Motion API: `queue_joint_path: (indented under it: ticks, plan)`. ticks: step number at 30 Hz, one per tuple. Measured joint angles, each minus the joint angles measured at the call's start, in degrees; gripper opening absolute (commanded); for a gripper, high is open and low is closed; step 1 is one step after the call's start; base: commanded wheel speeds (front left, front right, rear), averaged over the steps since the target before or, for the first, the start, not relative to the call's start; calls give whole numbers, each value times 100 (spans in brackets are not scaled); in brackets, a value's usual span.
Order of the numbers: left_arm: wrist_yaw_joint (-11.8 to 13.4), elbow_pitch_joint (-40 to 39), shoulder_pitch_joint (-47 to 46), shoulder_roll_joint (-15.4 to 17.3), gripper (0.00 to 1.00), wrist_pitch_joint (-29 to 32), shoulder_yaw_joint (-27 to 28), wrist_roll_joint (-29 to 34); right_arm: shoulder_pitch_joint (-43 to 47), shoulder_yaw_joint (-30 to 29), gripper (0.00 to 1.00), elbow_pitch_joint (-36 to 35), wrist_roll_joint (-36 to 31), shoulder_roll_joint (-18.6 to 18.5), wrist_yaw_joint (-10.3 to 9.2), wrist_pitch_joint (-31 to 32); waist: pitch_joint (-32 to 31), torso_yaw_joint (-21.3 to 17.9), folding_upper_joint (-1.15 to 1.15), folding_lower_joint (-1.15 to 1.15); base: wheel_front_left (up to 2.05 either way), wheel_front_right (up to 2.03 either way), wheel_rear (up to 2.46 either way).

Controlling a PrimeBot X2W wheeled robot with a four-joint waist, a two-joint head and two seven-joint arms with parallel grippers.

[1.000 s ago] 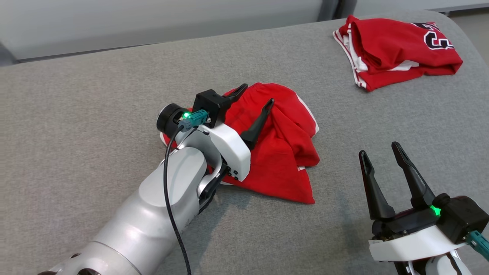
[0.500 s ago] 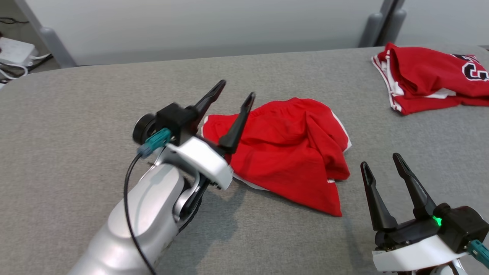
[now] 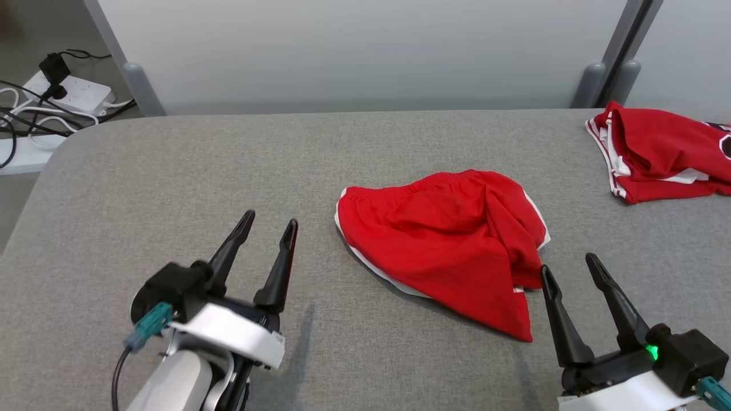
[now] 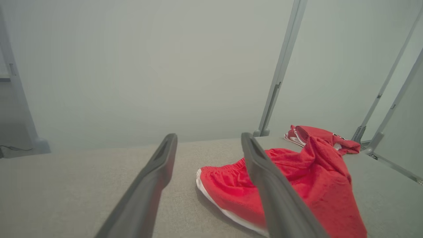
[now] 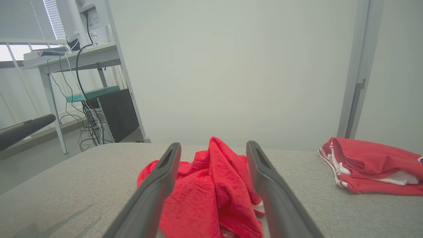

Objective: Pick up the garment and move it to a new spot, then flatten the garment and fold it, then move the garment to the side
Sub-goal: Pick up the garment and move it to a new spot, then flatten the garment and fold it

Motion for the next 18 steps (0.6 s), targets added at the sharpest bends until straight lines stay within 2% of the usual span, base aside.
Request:
queue_joint_path:
  ticks: [10, 18]
  plan:
    - [-41, -112, 774, -232, 100, 1, 477, 177, 241, -2, 100, 215, 165, -41, 0, 0, -160, 107, 0, 0, 0, 0, 0]
    - [-203, -115, 775, -414, 100, 1, 623, 441, 264, 322, 100, 1265, 394, -253, 0, 177, -147, 210, 0, 0, 0, 0, 0]
